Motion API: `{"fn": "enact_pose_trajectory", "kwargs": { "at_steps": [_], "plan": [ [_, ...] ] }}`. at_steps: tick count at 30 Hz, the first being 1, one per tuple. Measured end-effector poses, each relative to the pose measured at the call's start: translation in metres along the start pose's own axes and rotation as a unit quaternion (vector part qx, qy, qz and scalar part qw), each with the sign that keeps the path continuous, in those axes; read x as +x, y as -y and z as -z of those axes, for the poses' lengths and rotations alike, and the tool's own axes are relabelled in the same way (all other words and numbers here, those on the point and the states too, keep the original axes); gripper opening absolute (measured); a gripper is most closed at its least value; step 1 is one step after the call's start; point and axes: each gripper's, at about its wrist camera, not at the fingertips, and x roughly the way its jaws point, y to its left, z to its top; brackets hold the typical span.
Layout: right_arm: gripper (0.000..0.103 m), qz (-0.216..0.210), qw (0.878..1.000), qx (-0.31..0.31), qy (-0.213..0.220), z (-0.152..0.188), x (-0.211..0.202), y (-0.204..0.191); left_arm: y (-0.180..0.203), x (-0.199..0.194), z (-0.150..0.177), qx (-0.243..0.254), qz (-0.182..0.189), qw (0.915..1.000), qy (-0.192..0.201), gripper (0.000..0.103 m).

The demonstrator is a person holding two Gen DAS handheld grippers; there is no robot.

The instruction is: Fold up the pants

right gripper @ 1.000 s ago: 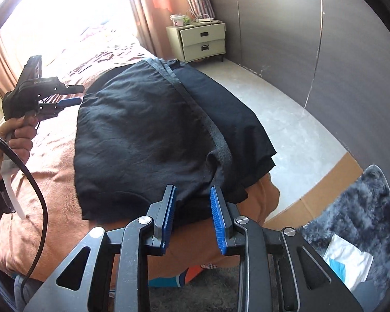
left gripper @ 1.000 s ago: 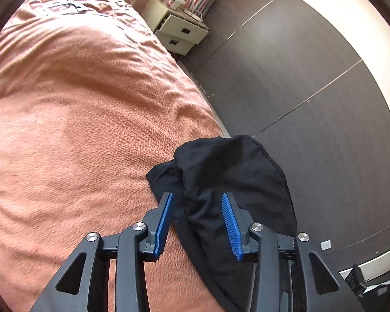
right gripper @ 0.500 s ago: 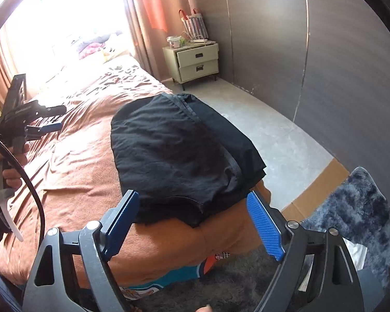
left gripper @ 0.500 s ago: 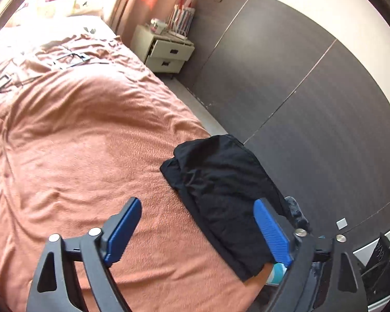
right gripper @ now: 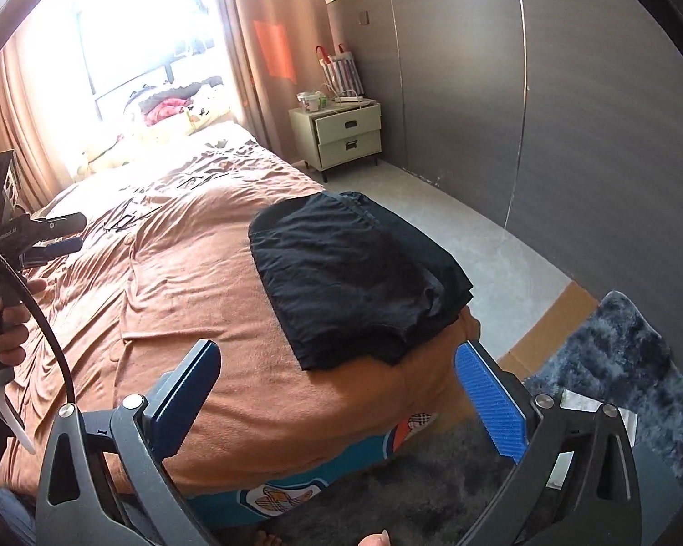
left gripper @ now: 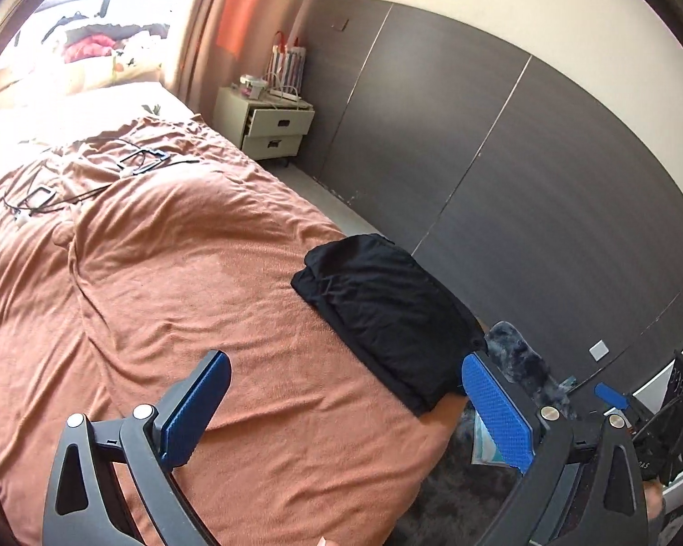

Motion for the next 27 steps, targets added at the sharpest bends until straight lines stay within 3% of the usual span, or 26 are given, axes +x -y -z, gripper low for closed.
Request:
{"fn": "enact_pose_trajectory", "kwargs": {
  "at_steps": [15,27],
  "plan": [
    [0.103,-0.002,1.0,-0.016,0.026,0.014,-0.051,-0.04,-0.001,-0.111,0.032,0.022,-0.01,0.9984,0.052,0.103],
    [0.103,-0.026,0.997,-0.039,0.057,0.034,-0.078,-0.076,-0.011,-0.208,0.08,0.026,-0.053,0.9931,0.101,0.103]
  ]
}}
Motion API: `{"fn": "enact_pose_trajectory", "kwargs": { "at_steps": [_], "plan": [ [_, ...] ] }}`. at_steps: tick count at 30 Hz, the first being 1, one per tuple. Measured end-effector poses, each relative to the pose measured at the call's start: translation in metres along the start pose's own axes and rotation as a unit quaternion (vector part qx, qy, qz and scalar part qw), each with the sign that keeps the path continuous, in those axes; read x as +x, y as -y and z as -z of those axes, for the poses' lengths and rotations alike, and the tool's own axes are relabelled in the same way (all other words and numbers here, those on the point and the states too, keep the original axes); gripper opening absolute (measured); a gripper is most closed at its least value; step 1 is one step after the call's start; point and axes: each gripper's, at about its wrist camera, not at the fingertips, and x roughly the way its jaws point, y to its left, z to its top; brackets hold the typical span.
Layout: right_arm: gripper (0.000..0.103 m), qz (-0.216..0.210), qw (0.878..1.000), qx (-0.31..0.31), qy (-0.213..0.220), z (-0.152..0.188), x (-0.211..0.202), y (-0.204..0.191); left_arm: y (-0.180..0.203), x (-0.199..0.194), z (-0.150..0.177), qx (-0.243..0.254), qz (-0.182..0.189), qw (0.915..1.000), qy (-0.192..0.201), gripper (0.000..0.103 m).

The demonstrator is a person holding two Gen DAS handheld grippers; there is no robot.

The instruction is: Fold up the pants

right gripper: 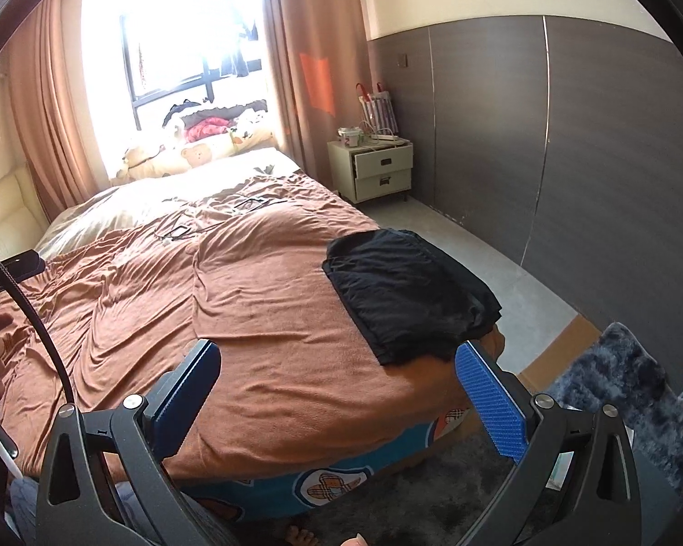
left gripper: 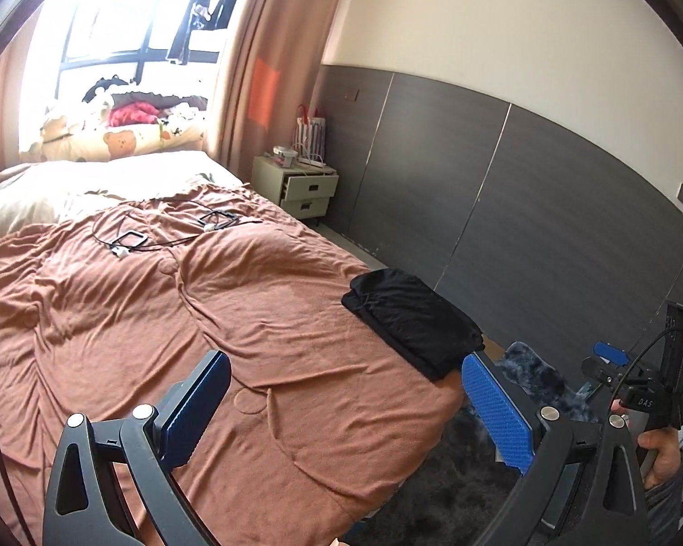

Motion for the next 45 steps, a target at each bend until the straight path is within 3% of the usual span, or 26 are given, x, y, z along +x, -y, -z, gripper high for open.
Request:
{"fn": "enact_pose_trajectory", "kwargs": {
  "at_steps": [9,21,29,45],
  "plan": [
    [0.103,-0.015,1.0,-0.011,0.02,0.029,-0.015,-0.021,-0.017,-0.079,0.031,-0.021,-0.026,0.9986,0.041,0.103],
    [0.103,-0.07,0.997,-0.003,0.039,0.047,-0.053,-0.031,-0.029,-0.164,0.067,-0.02,-0.074,0.9941,0.077,0.103],
    [0.103,-0.063,0.997,-0.009,0.053,0.062,-0.074,-0.04,-0.028,-0.214,0.1,-0.012,-0.116,0.9898,0.082,0.103],
    [0.103,-0.078,0.994,-0.036,0.064,0.107,-0.085,-0.067,-0.021,-0.28,0.162,-0.027,-0.158,0.9816,0.103,0.103]
  ]
}}
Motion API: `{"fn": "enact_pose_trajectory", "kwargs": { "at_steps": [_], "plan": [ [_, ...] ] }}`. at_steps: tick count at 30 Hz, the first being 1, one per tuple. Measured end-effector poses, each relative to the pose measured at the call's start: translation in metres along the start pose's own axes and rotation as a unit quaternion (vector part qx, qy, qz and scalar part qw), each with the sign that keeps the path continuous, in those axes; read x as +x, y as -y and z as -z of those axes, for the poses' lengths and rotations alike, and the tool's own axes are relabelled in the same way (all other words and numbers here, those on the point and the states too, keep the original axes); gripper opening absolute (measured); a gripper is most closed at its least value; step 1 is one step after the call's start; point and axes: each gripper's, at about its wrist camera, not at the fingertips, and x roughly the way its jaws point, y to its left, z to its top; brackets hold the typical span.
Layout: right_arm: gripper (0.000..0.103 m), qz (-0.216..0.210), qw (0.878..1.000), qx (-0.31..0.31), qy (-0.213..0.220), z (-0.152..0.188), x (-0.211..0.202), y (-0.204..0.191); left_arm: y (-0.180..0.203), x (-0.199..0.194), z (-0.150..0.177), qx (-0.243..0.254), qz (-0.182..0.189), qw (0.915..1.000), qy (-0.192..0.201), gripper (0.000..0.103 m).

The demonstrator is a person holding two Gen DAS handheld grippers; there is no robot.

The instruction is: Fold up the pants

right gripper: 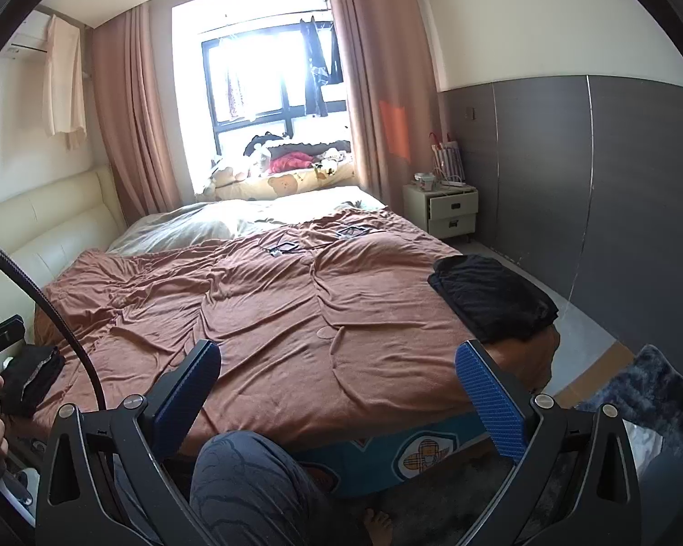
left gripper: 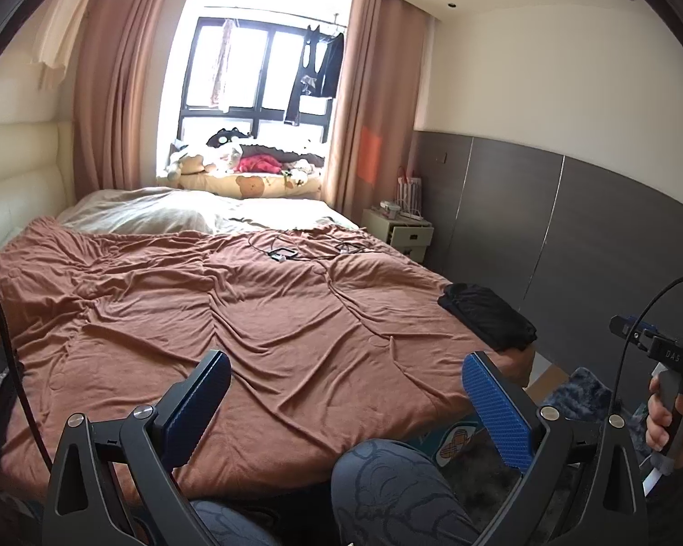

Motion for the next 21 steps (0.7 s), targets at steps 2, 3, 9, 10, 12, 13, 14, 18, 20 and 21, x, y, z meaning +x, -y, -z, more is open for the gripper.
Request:
{"fn": "enact_pose_trajectory", "kwargs": {
  "at_steps": [2,3,9,10,12,13,14,18,20,21],
  "plan": [
    [0.103,-0.001,1.0,-0.004,-0.001,0.006,0.0,-0.006,0.0,-0.006,0.006,0.0,-0.008,1.0,0.004,0.103],
    [0.103,0.0,1.0,-0.006,-0.001,0.008,-0.002,-0.01,0.0,-0.008,0.01,0.001,-0.013,0.9999,0.006,0.103],
    [0.103,-0.014,1.0,-0.005,-0.003,0.025,0.0,-0.022,-0.002,-0.017,0.034,-0.001,-0.038,0.9992,0.012,0.103],
    [0.103,-0.013,1.0,-0.012,-0.003,0.028,0.0,-0.025,-0.003,-0.017,0.038,-0.001,-0.041,0.9991,0.013,0.103],
    [0.103,-0.006,1.0,-0.023,-0.002,0.035,0.0,-0.031,-0.004,-0.017,0.046,-0.004,-0.043,0.999,0.012,0.103],
    [0.103,-0.007,1.0,-0.028,-0.006,0.039,0.002,-0.033,-0.005,-0.017,0.05,-0.007,-0.045,0.9989,0.01,0.103],
    [0.103,-0.007,0.999,-0.032,-0.009,0.041,0.002,-0.037,-0.006,-0.017,0.053,-0.006,-0.048,0.9988,0.01,0.103],
    [0.103,-0.003,0.999,-0.036,-0.019,0.05,0.006,-0.042,-0.008,-0.015,0.067,-0.006,-0.051,0.9987,0.004,0.103],
    [0.103,-0.002,0.999,-0.036,-0.023,0.053,0.007,-0.045,-0.01,-0.013,0.074,-0.006,-0.06,0.9982,0.0,0.103],
    [0.103,0.003,0.999,-0.036,-0.021,0.055,0.008,-0.045,-0.01,-0.011,0.077,-0.006,-0.062,0.998,-0.002,0.103]
  ]
}}
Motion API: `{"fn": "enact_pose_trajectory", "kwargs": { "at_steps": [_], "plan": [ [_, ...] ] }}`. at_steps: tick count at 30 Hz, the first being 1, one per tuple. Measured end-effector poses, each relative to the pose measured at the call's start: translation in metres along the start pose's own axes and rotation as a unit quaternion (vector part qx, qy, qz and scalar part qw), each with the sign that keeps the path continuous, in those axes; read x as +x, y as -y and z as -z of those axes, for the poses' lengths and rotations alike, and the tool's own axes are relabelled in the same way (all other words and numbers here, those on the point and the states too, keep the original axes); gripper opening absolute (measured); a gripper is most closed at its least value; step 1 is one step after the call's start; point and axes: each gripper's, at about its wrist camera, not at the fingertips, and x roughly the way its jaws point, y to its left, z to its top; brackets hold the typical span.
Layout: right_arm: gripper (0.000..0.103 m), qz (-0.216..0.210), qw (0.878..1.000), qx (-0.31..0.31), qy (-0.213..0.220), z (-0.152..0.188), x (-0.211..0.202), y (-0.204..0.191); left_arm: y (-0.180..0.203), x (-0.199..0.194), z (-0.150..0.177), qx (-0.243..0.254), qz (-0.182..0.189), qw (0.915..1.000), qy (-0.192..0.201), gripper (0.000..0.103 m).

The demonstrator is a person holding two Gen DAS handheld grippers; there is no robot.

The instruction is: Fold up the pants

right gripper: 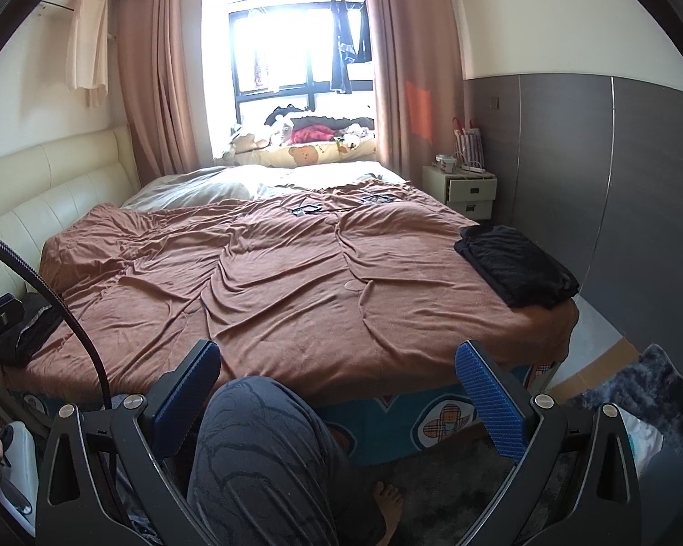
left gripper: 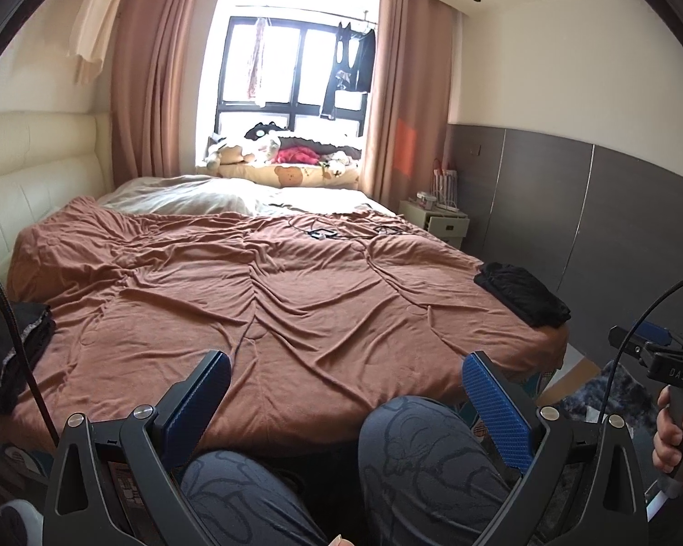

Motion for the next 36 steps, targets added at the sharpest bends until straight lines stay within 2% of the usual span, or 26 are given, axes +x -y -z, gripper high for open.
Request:
{"fn": "enact_pose_trajectory", "kwargs": {
  "at_steps": [14,36],
  "plan": [
    [0.103,0.0,1.0,0.002,-0.009,0.008,0.005,-0.011,-0.006,0.008,0.016,-0.005,-0.011,0.9998,-0.015,0.103],
    [0.103,-0.004,1.0,0.003,0.006,0.011,-0.004,-0.004,-0.005,-0.006,0.016,-0.001,-0.02,0.9998,-0.006,0.103]
  ]
}}
